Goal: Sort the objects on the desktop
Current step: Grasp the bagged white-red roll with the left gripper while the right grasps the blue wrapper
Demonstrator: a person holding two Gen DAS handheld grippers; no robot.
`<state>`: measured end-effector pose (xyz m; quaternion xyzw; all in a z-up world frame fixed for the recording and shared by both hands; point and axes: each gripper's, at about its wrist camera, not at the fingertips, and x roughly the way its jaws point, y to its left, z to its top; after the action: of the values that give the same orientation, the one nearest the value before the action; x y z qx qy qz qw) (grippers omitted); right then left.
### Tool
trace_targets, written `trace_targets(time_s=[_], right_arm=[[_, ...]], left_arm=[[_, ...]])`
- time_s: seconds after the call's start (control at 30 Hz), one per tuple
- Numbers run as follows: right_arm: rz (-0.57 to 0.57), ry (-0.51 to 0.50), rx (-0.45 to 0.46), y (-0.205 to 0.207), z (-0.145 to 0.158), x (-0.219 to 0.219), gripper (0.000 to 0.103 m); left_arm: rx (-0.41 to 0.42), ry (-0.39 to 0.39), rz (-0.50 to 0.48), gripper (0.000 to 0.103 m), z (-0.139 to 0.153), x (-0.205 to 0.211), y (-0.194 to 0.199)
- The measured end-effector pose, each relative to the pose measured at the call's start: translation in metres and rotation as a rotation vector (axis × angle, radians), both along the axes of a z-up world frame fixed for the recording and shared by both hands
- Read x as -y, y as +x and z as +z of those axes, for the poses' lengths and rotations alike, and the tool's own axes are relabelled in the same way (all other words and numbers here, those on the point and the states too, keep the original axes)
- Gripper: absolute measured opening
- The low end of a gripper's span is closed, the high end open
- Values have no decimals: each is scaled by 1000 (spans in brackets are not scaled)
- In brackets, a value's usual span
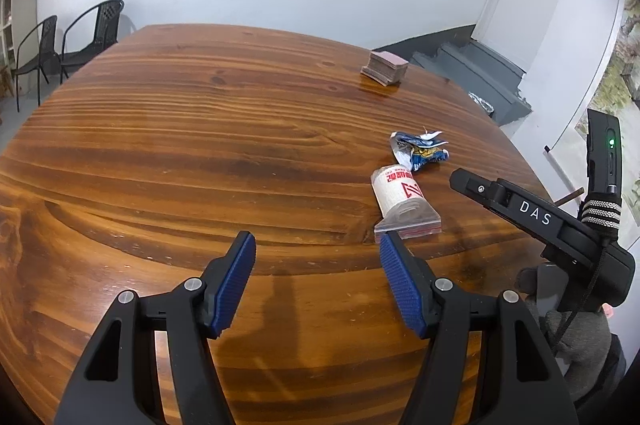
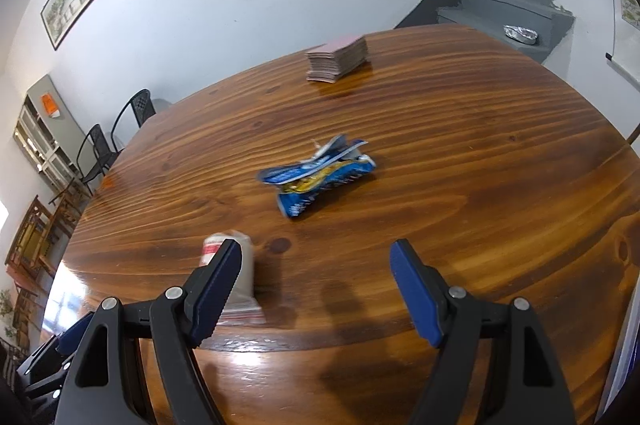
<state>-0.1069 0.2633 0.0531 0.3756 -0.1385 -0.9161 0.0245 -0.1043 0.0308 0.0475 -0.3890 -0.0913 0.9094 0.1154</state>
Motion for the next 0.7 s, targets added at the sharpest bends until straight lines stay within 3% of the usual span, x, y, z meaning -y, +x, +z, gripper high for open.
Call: trace_targets(time_s=[0.37,0.7], right_arm=[[-35,-26,10,-9,-1,-17,80],[-119,-112,20,-16,2,-54,80]], left_arm=[[20,7,-99,68,6,-44,-25],[48,-54,-121,68,-7,-78,-59]])
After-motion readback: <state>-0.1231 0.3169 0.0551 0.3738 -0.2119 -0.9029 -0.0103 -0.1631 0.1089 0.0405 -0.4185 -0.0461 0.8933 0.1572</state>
